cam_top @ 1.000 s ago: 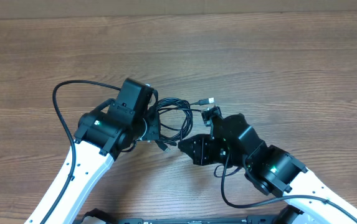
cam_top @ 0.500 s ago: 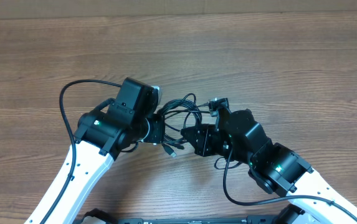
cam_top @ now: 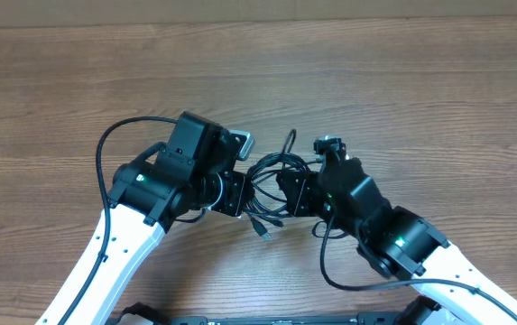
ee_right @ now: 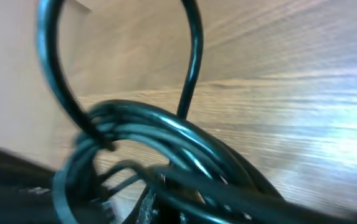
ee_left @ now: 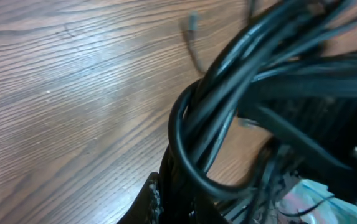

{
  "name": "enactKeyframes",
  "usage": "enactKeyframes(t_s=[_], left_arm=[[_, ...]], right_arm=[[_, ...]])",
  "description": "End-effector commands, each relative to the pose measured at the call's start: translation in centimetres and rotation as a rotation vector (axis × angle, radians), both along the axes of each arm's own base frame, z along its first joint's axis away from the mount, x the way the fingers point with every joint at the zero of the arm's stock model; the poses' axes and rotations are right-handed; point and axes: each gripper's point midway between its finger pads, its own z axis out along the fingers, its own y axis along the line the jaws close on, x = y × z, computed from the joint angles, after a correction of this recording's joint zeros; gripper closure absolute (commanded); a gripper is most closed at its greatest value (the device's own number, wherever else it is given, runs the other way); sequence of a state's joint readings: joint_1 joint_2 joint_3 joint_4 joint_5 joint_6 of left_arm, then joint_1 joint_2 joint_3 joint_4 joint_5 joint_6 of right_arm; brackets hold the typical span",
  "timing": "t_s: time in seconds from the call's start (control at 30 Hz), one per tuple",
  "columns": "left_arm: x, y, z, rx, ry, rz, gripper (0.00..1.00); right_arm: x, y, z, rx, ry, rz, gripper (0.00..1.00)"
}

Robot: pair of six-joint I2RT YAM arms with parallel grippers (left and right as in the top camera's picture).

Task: Untangle cables

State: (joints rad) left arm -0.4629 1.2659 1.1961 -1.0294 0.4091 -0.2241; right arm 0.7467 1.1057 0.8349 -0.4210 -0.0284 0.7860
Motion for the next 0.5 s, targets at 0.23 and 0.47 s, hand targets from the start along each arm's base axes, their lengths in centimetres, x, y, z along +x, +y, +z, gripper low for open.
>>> enactKeyframes(t_s=[0.23,0.47], left_arm=[[-0.5,-1.8,2.4,-0.118,-0.044,-0.095,0.96],[0.1,-1.3,2.1,-0.078,-0.068,-0.07,0.96]], right_arm=[[0.9,-0.3,-1.8,-0.07,0.044,-0.035,0.67],[-0.6,-1.5,1.4,-0.022,0.001,-0.029,0.3]])
